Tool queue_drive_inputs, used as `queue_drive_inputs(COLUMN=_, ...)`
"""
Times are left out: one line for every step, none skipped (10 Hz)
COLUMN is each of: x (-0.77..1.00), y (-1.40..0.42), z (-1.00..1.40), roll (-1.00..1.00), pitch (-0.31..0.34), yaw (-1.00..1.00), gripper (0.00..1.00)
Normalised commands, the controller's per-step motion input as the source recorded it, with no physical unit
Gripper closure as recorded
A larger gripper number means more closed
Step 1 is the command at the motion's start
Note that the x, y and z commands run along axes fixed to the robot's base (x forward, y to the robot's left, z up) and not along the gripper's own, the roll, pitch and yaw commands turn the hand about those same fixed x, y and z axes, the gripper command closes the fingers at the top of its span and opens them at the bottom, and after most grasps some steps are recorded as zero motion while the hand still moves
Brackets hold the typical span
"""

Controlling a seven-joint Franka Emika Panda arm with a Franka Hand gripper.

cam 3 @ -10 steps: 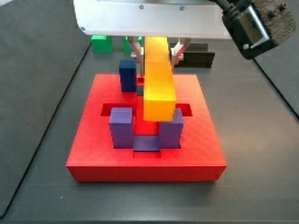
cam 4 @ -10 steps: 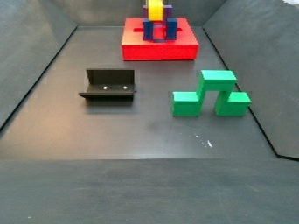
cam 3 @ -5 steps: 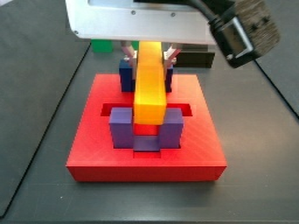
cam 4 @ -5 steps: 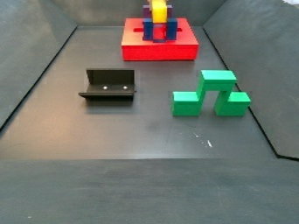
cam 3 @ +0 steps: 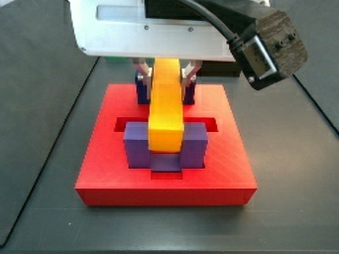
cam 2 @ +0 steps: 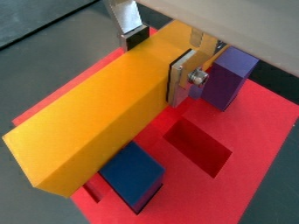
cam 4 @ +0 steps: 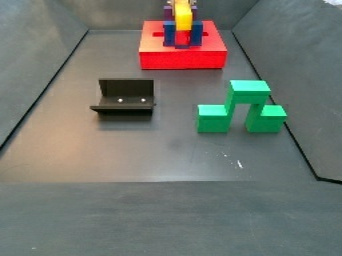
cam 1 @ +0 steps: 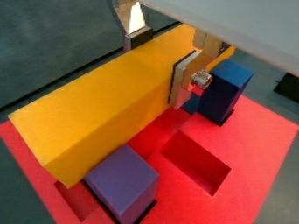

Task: Pick up the yellow object. Move up. Move to above the board. Insert the yellow object.
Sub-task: Insert the yellow object.

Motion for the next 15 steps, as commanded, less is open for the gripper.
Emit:
queue_drive_inputs(x=0.00, y=-0.09, z=-0.21, roll=0.00, pitch=-0.026, yaw=0.06, gripper=1.00)
queue_drive_inputs(x=0.02, y=0.00, z=-0.27, roll=0.00, pitch=-0.006, yaw=0.01, gripper=1.00)
queue_drive_inputs(x=0.00, y=0.00, z=-0.32, roll=0.00, pitch=-0.010, yaw=0.00, gripper=1.00)
queue_drive_inputs(x=0.00, y=0.00, z=-0.33, roll=0.00, pitch=-0.011, yaw=0.01, gripper=1.00)
queue_drive_inputs(x=0.00, y=0.00, z=-0.31, roll=0.00, pitch=-0.013, yaw=0.03, gripper=1.00)
queue_drive_inputs(x=0.00, y=0.00, z=-0.31, roll=-0.02, pitch=-0.036, yaw=0.05, gripper=1.00)
queue_drive_inputs(x=0.03, y=0.00, z=-0.30, roll=-0.03, pitch=-0.034, yaw=0.06, gripper=1.00)
queue_drive_inputs(x=0.12, y=-0.03, z=-0.25, roll=0.00, pitch=-0.011, yaw=0.06, gripper=1.00)
queue_drive_inputs(x=0.12, y=-0.05, z=-0.21, roll=0.01, pitch=-0.011, yaw=0.06, gripper=1.00)
queue_drive_inputs(x=0.16, y=-0.14, z=-0.11, roll=0.14, pitch=0.000, yaw=0.05, gripper=1.00)
queue_drive_inputs(x=0.08, y=-0.13, z=-0.12, roll=0.16, pitch=0.000, yaw=0.04, gripper=1.00)
queue_drive_inputs(x=0.05, y=-0.04, z=-0.13, roll=0.12, pitch=0.000, yaw=0.03, gripper=1.00)
queue_drive_inputs(x=0.00, y=0.00, z=-0.16, roll=0.16, pitch=0.000, yaw=0.02, gripper=1.00)
queue_drive_inputs(x=0.00, y=0.00, z=-0.19, roll=0.18, pitch=0.000, yaw=0.03, gripper=1.00)
queue_drive_inputs(x=0.00, y=0.00, z=-0.21, roll=0.17, pitch=0.000, yaw=0.05, gripper=1.00)
